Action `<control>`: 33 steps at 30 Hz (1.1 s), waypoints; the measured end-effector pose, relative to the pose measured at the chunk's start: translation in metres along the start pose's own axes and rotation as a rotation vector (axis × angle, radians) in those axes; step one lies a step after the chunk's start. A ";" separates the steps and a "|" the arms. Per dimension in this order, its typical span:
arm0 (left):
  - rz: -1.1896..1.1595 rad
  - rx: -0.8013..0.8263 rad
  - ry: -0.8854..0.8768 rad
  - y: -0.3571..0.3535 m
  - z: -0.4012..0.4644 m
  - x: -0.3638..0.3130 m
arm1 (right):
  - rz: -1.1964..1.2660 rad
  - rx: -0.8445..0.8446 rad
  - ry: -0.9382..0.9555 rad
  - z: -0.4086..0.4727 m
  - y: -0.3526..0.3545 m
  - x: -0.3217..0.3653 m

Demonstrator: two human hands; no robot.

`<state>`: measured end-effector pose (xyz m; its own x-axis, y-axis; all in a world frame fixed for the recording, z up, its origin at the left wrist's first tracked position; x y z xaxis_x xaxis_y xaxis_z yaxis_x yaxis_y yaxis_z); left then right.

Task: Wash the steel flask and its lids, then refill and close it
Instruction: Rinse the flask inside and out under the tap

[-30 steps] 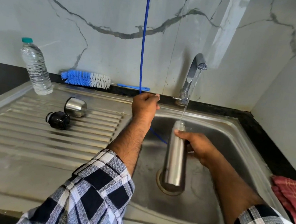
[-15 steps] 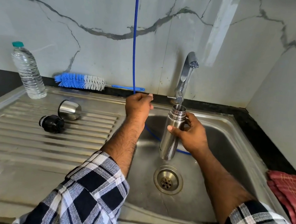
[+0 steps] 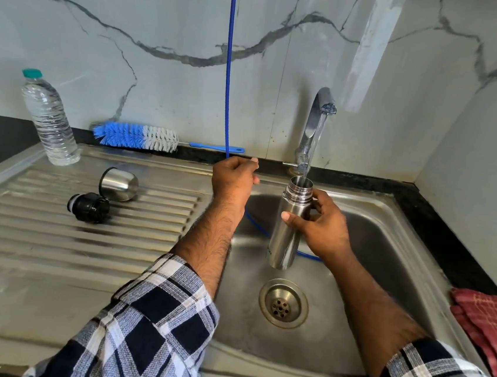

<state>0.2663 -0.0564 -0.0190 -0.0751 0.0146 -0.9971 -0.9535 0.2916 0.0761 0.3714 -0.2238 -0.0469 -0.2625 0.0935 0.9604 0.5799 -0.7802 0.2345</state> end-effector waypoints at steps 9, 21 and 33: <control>-0.026 0.014 0.021 0.000 0.001 -0.001 | -0.400 0.035 0.077 0.000 0.015 0.009; -0.101 0.050 0.044 0.000 0.004 0.001 | -1.408 0.427 0.163 -0.031 -0.029 0.009; -0.083 0.057 0.015 0.005 -0.001 -0.012 | -1.032 0.229 0.030 -0.013 -0.010 0.025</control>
<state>0.2621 -0.0562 -0.0064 -0.0013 -0.0259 -0.9997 -0.9384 0.3454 -0.0077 0.3487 -0.2216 -0.0270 -0.7282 0.6271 0.2764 0.1957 -0.1962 0.9608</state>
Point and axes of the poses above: each hand's wrist, its own z-axis towards the middle knuckle, its own y-axis out of the back of the hand, x = y × z, the point moved 2 cm from there along z, towards the middle knuckle, and after that the axes turned 13 degrees about z, right-handed, at the moved point
